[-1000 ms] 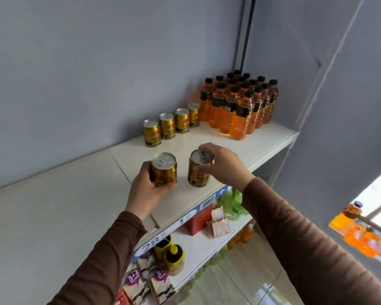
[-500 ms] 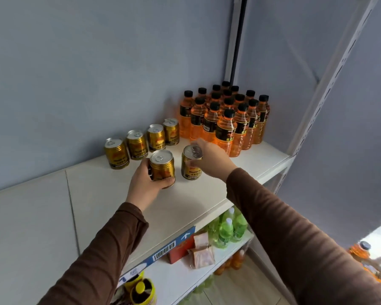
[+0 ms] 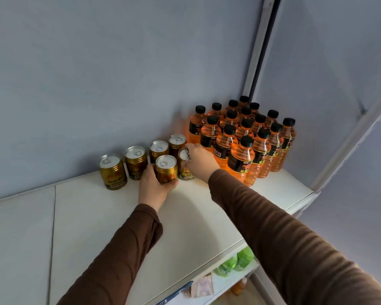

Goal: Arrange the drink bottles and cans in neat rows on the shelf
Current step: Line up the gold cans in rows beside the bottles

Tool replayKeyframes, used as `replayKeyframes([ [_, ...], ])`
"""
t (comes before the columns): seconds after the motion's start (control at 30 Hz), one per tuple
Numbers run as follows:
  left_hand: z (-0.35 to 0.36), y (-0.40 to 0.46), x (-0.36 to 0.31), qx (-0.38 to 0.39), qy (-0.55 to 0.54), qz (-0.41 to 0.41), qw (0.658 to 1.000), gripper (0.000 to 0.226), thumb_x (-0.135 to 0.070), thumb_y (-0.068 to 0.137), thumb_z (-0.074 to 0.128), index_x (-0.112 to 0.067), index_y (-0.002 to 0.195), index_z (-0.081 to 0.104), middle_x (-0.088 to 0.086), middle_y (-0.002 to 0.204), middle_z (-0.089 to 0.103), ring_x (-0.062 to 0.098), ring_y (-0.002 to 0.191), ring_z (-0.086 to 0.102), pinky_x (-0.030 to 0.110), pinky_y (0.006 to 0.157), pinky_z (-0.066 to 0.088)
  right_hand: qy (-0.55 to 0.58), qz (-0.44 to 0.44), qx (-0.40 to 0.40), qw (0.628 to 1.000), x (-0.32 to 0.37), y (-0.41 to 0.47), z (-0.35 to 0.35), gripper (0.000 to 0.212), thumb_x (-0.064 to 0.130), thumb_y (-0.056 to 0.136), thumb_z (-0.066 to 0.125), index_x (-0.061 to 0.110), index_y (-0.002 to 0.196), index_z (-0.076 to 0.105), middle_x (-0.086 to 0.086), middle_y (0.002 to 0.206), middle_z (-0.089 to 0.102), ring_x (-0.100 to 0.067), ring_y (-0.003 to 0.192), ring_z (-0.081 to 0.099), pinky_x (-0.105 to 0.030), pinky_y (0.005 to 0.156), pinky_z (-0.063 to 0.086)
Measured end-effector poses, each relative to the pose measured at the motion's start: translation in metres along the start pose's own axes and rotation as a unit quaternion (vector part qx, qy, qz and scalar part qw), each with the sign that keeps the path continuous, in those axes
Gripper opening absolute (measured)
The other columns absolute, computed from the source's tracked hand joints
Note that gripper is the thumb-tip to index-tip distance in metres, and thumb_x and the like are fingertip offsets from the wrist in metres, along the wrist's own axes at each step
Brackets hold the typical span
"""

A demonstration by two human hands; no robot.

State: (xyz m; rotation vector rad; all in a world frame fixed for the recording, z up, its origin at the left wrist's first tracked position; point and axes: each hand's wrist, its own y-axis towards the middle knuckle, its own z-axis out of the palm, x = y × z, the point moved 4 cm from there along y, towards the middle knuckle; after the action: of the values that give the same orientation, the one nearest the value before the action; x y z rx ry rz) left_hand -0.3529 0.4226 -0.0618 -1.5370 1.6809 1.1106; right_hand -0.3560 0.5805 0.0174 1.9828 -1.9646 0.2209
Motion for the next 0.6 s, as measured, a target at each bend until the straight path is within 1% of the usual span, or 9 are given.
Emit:
replayKeyframes([
  [0.07, 0.003, 0.003, -0.002, -0.013, 0.012, -0.004, 1.000, 0.077, -0.032, 0.067, 0.090, -0.013, 0.130, 0.050, 0.008, 0.132, 0.058, 0.026, 0.124, 0.053, 0.039, 0.103, 0.044, -0.009, -0.001, 0.009, 1.000, -0.002, 0.007, 0.002, 0.057, 0.024, 0.092, 0.064, 0.008, 0.142, 0.041, -0.015, 0.137, 0.048, -0.033, 0.118, 0.056, -0.039, 0.097, 0.048],
  [0.13, 0.006, 0.005, -0.003, -0.022, 0.017, -0.010, 1.000, 0.078, -0.033, 0.066, 0.090, -0.015, 0.131, 0.049, 0.007, 0.132, 0.057, 0.026, 0.124, 0.053, 0.038, 0.103, 0.043, -0.015, -0.006, 0.018, 1.000, -0.003, 0.011, 0.002, 0.058, 0.025, 0.093, 0.062, 0.008, 0.144, 0.040, -0.015, 0.138, 0.047, -0.034, 0.119, 0.055, -0.039, 0.097, 0.046],
  [0.23, 0.007, 0.003, -0.004, -0.027, 0.019, -0.020, 0.999, 0.082, -0.034, 0.067, 0.089, -0.015, 0.134, 0.046, 0.007, 0.135, 0.056, 0.026, 0.126, 0.051, 0.042, 0.106, 0.043, -0.029, -0.029, 0.040, 0.998, -0.006, 0.013, 0.001, 0.056, 0.024, 0.094, 0.061, 0.008, 0.143, 0.041, -0.016, 0.134, 0.049, -0.033, 0.117, 0.056, -0.039, 0.096, 0.047],
  [0.33, 0.005, -0.004, -0.005, -0.027, 0.023, -0.017, 0.999, 0.080, -0.034, 0.067, 0.089, -0.014, 0.133, 0.047, 0.007, 0.134, 0.057, 0.025, 0.125, 0.052, 0.044, 0.105, 0.044, -0.098, -0.082, 0.057, 0.990, -0.006, 0.016, -0.010, 0.045, 0.014, 0.095, 0.056, 0.006, 0.138, 0.044, -0.016, 0.127, 0.056, -0.033, 0.114, 0.057, -0.039, 0.092, 0.049],
  [0.43, 0.003, -0.008, -0.008, -0.030, 0.025, -0.014, 0.999, 0.076, -0.032, 0.069, 0.088, -0.012, 0.131, 0.049, 0.007, 0.132, 0.060, 0.025, 0.123, 0.054, 0.042, 0.103, 0.045, -0.168, -0.141, 0.064, 0.974, -0.002, 0.021, -0.023, 0.037, 0.005, 0.095, 0.050, 0.006, 0.133, 0.050, -0.016, 0.122, 0.061, -0.033, 0.113, 0.058, -0.039, 0.090, 0.047],
  [0.53, 0.003, -0.010, -0.010, -0.029, 0.031, -0.020, 0.999, 0.072, -0.030, 0.070, 0.087, -0.011, 0.129, 0.051, 0.007, 0.131, 0.062, 0.026, 0.122, 0.056, 0.039, 0.102, 0.046, -0.216, -0.181, 0.087, 0.955, 0.006, 0.022, -0.028, 0.031, 0.010, 0.099, 0.046, 0.006, 0.128, 0.055, -0.017, 0.118, 0.063, -0.033, 0.108, 0.060, -0.039, 0.087, 0.049],
  [0.6, 0.004, -0.010, -0.011, -0.029, 0.037, -0.026, 0.999, 0.069, -0.030, 0.070, 0.087, -0.012, 0.127, 0.053, 0.007, 0.130, 0.063, 0.026, 0.120, 0.057, 0.038, 0.100, 0.046, -0.236, -0.195, 0.097, 0.947, 0.010, 0.023, -0.028, 0.030, 0.012, 0.100, 0.042, 0.005, 0.124, 0.059, -0.017, 0.116, 0.063, -0.034, 0.106, 0.060, -0.037, 0.081, 0.048],
])
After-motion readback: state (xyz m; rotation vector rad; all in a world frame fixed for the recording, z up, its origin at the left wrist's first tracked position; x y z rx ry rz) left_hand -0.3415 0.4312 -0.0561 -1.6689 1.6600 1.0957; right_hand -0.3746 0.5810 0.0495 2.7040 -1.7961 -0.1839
